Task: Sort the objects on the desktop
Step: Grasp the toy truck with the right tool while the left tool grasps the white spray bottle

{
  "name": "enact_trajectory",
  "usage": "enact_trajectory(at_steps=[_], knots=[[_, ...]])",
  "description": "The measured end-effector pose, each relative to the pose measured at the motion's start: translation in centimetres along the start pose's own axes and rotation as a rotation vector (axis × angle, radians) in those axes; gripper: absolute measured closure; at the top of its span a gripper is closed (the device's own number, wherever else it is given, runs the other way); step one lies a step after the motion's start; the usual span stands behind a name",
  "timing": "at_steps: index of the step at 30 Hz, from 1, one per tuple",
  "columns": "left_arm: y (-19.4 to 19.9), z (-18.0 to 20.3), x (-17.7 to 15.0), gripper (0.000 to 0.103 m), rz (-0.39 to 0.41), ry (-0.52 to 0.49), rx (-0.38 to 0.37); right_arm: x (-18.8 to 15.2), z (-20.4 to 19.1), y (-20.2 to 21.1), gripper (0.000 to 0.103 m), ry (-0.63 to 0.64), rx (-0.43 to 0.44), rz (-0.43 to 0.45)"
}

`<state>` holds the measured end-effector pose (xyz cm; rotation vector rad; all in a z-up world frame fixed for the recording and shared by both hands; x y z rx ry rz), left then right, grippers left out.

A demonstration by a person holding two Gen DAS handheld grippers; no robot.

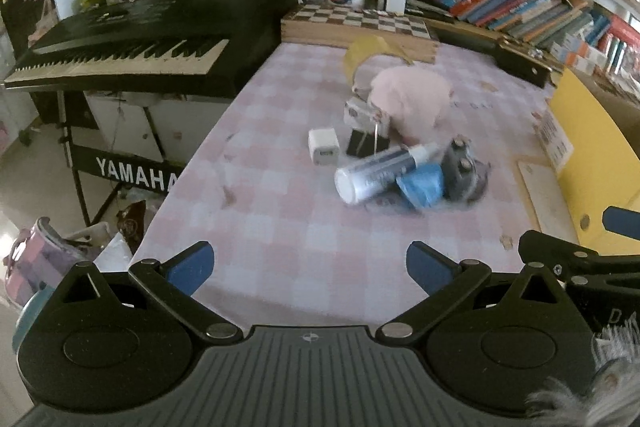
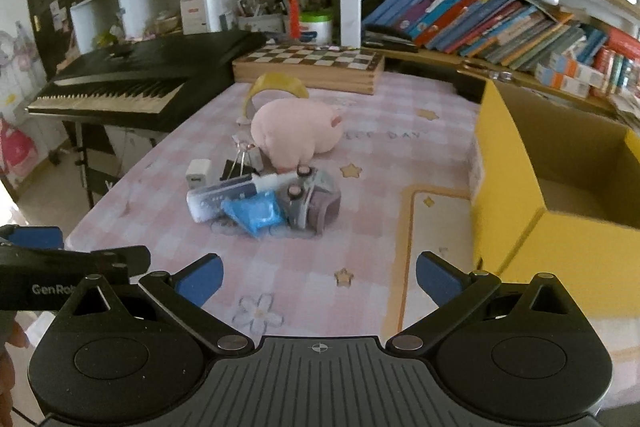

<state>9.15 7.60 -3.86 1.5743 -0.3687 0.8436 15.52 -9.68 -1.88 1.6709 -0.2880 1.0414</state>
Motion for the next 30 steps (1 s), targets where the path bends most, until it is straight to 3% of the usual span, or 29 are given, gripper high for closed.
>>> enact_trajectory(at_steps=[4, 5, 6, 9, 11, 14, 21, 23, 25, 28, 30], knots=[[-1.5, 0.0, 1.4, 0.0, 0.025, 0.002, -0.023, 1.5, 0.9, -2.2, 0.014, 0.005, 0.009, -0.009], [-1.8, -0.3, 1.7, 0.001, 0.035, 0.106, 0.084, 1.8, 1.2, -2.9, 0.019, 0.004, 0.01, -0.016], [-2.2, -0.3, 2.0, 0.002, 0.04, 0.1, 0.08, 2.1, 1.4, -3.6, 0.025, 0.003, 0.012, -0.024], [-3.8, -0.1, 2.8, 0.017, 0.026, 0.067, 0.064, 2.9, 1.8, -5.5, 0.038, -0.007, 0.031, -0.042], [-5.0, -0.1, 3.2, 0.032, -0.003, 0.038, 0.051, 3.2, 1.9, -6.5, 0.041, -0.015, 0.053, -0.057], [-6.6, 0.2, 3.9, 0.041, -0.028, -0.006, 0.017, 3.7, 1.9, -7.9, 0.041, -0.02, 0.079, -0.074], [-9.7, 1.7, 5.3, 0.049, -0.076, -0.156, -0.057, 5.0, 1.9, -10.9, 0.041, -0.021, 0.106, -0.106], [-10.6, 2.3, 5.4, 0.054, -0.105, -0.2, -0.082, 5.1, 2.2, -11.5, 0.044, -0.029, 0.117, -0.124], [-11.0, 2.8, 5.6, 0.056, -0.116, -0.233, -0.083, 5.2, 2.5, -11.9, 0.056, -0.029, 0.128, -0.136], [-11.0, 3.8, 6.0, 0.065, -0.125, -0.268, -0.133, 5.1, 3.0, -11.7, 0.058, -0.021, 0.131, -0.152], [-11.1, 4.4, 6.3, 0.065, -0.13, -0.29, -0.174, 5.2, 3.2, -11.7, 0.058, -0.018, 0.132, -0.16]])
Point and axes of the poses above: each gripper's, at about its wrist camera, not at the fingertips, and y roughly against the way its jaws point, z to its right, x to its top, the point moved 3 cm from there along -y, roughly the way its jaws point, and after that the axes turned 1 degree about y, right-handed, at the moved point
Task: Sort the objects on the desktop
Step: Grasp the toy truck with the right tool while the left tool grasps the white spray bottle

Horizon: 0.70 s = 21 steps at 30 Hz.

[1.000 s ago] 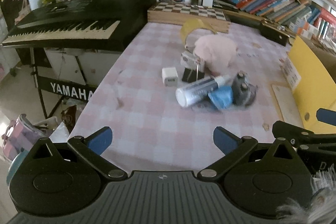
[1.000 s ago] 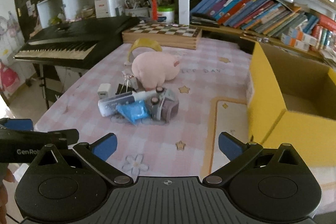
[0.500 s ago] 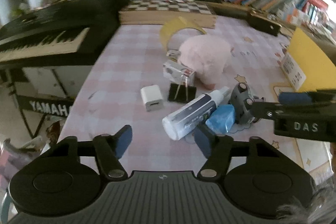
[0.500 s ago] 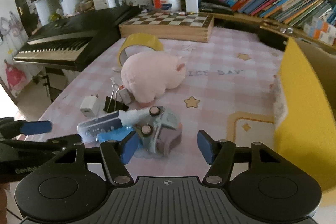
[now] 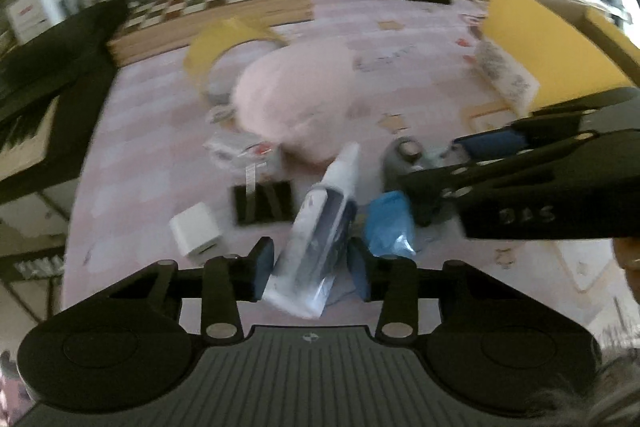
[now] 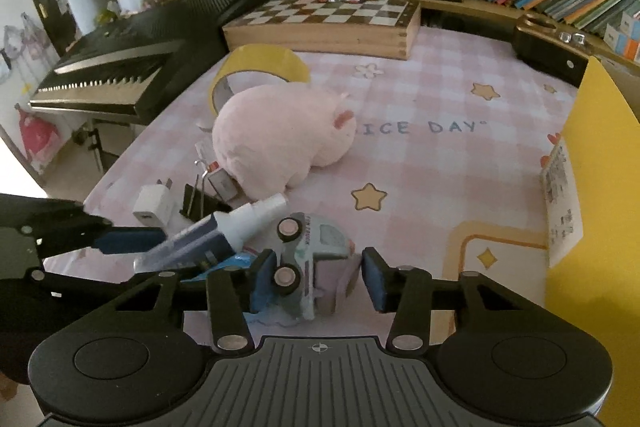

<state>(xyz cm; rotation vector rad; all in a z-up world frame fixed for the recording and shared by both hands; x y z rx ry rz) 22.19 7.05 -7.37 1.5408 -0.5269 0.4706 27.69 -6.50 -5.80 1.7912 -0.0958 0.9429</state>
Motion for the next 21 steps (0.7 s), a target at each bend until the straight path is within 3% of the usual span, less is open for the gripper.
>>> enact_trajectory(at_steps=[10, 15, 17, 21], knots=[[-2.0, 1.2, 0.7, 0.064, -0.031, -0.052, -0.016, -0.1, 0.6, -1.8, 0.058, 0.029, -0.001, -0.053], [-1.5, 0.9, 0.0, 0.066, -0.058, 0.02, -0.035, -0.5, 0.2, -2.0, 0.059, 0.097, -0.003, -0.039], [-1.3, 0.9, -0.3, 0.072, -0.05, 0.029, -0.032, -0.4, 0.4, -1.8, 0.059, 0.083, 0.003, -0.038], [-0.5, 0.8, -0.5, 0.072, -0.038, 0.102, -0.045, 0.4, 0.7, -0.4, 0.059, 0.066, 0.003, 0.018]])
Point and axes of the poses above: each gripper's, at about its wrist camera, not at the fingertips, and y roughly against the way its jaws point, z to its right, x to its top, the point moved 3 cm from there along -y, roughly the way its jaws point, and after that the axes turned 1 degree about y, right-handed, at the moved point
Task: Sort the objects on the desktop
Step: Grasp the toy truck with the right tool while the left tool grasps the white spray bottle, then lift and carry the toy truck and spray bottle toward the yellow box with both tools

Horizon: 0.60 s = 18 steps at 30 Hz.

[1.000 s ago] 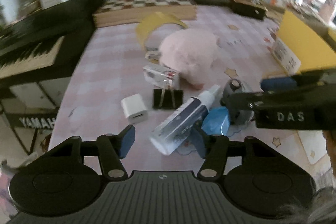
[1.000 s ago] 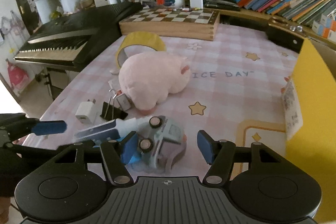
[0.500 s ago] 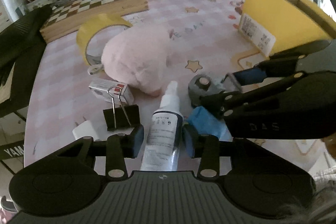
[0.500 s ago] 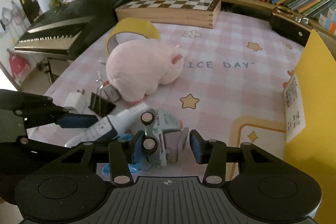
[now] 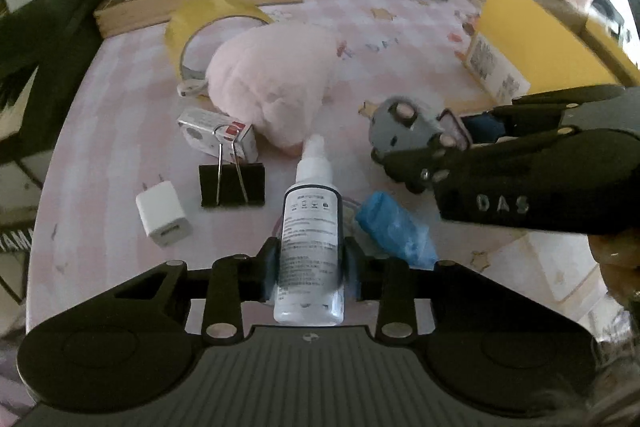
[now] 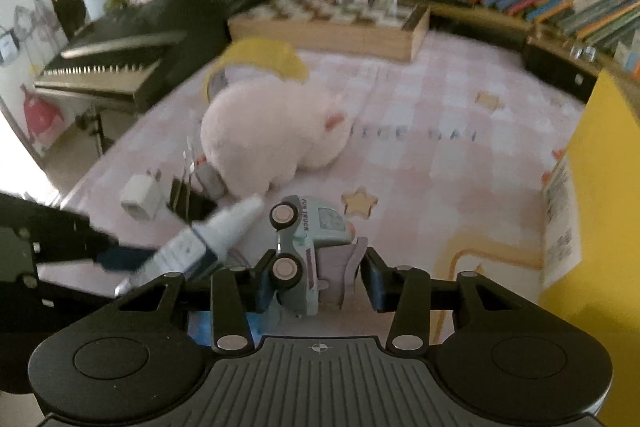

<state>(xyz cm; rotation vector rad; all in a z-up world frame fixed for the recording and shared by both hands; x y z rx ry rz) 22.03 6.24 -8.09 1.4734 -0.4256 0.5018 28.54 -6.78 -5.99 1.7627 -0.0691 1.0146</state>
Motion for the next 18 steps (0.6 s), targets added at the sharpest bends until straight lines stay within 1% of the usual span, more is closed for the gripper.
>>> enact_trajectory(at_steps=[6, 13, 18], knots=[[2.6, -0.7, -0.4, 0.072, 0.059, 0.11, -0.027, 0.8, -0.2, 2.3, 0.059, -0.013, 0.013, 0.04], [5.4, -1.6, -1.3, 0.073, 0.119, 0.237, -0.062, 0.2, -0.8, 5.2, 0.059, -0.043, 0.031, 0.06], [7.9, -1.5, -2.0, 0.073, 0.169, 0.255, -0.07, -1.0, -0.9, 6.8, 0.059, -0.063, 0.02, 0.062]])
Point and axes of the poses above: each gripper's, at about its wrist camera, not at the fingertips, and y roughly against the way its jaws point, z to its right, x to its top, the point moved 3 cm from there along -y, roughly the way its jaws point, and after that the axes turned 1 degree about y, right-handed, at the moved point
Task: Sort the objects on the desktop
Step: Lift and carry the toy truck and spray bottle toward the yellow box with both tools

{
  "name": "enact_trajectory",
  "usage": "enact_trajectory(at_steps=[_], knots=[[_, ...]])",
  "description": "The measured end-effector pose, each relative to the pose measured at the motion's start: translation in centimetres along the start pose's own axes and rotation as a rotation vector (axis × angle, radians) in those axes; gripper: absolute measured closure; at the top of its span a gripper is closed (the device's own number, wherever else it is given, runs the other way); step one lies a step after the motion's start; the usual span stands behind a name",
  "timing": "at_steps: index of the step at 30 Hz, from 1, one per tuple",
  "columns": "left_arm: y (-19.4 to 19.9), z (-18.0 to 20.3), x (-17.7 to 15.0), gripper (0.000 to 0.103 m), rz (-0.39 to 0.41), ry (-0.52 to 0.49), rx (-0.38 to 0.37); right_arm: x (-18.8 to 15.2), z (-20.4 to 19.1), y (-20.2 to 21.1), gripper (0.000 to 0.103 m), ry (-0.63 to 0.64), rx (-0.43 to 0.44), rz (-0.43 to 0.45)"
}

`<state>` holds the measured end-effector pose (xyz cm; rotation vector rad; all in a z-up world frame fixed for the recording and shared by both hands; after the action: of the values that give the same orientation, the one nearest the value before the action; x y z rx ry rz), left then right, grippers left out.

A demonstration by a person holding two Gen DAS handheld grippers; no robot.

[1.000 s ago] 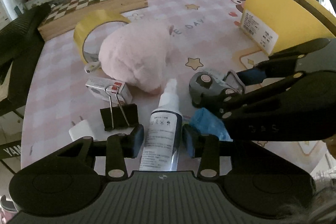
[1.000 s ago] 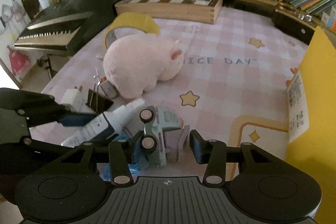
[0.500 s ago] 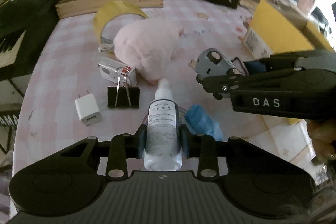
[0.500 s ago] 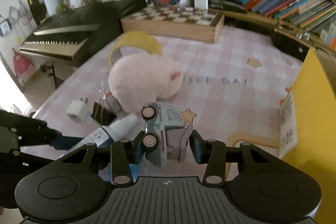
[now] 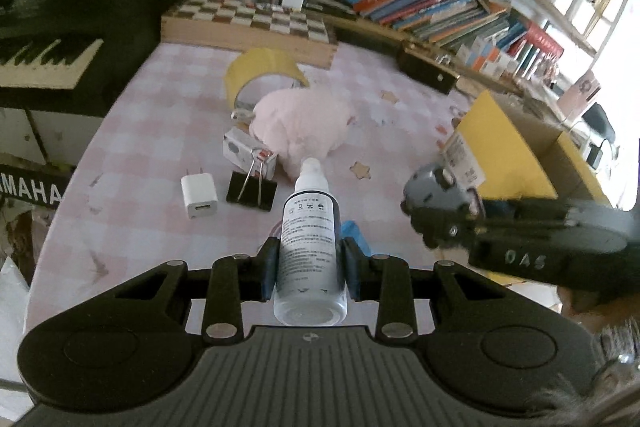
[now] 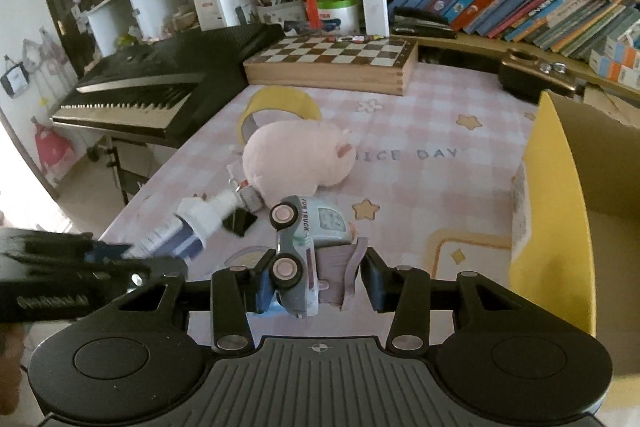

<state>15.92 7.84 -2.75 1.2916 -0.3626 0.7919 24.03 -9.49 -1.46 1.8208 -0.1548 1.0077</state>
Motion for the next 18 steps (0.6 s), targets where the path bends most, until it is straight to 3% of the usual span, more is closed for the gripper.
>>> enact_trajectory(at_steps=[18], knots=[[7.3, 1.2, -3.9, 0.073, 0.054, 0.049, -0.143, -5.2, -3.1, 5.7, 0.059, -0.055, -0.039, -0.005]])
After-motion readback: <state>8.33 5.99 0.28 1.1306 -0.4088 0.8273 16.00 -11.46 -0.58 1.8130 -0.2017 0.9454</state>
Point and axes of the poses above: each gripper's, at about its wrist camera, not at the fingertips, and y roughly against the way its jaws point, z to its right, x to its top, the point moved 3 cm from there along -y, roughly the way its jaws point, and after that the axes turned 1 degree about y, right-handed, at the moved point
